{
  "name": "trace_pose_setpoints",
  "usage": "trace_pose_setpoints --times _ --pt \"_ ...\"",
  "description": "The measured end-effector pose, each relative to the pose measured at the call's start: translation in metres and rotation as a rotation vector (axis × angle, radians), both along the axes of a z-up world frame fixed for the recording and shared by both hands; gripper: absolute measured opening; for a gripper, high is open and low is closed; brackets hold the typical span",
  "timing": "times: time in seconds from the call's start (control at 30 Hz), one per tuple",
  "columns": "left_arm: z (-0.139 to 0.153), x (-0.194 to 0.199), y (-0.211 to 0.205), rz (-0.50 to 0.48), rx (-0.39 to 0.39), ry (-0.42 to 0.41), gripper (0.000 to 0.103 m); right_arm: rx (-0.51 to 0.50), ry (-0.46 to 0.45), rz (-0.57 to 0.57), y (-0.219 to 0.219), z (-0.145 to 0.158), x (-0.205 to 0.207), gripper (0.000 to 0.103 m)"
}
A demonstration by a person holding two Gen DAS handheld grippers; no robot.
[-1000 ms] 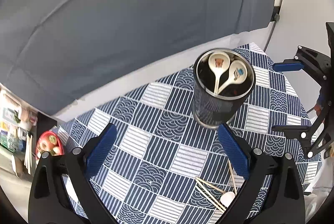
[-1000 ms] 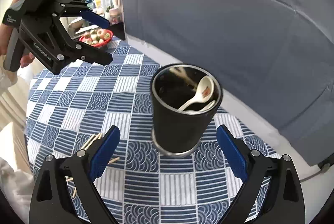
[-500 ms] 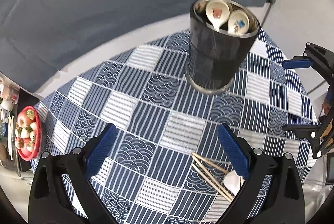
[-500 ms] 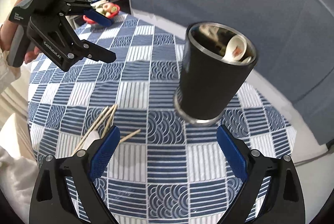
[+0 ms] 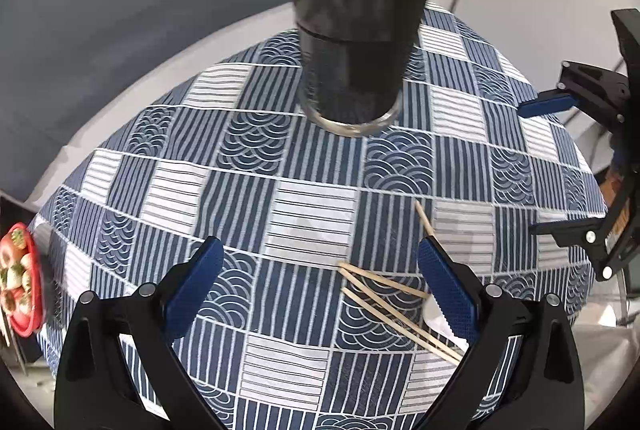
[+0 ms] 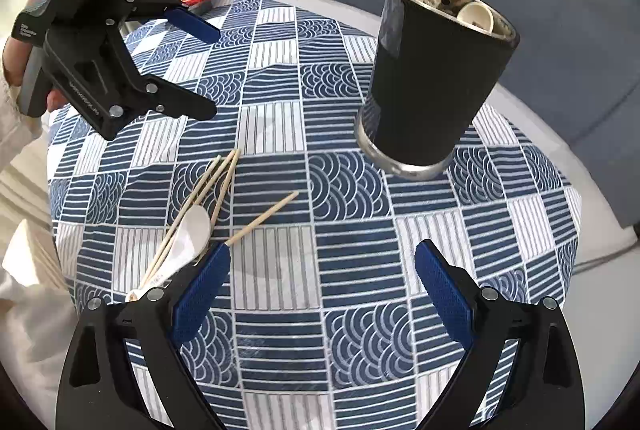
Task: Organize utensils
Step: 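Move the right tool down toward the white ceramic spoon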
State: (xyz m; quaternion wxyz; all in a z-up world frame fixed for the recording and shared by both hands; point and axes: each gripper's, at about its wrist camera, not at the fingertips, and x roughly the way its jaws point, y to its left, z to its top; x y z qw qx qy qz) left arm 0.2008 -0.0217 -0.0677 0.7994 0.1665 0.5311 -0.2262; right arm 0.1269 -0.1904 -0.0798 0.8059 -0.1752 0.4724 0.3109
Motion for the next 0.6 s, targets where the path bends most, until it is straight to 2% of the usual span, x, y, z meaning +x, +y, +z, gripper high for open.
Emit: trace_pose_setpoints --times 0.2,0.6 --pt "-0.011 -0.012 -0.004 -0.122 -0.030 0.022 0.095 0.017 0.025 -0.050 0.008 -0.009 -0.017 0.089" --pt "-0.038 -0.033 -0.012 -0.321 -0.027 0.102 0.095 0.047 0.122 -0.082 0.033 -0.039 -0.060 0.089"
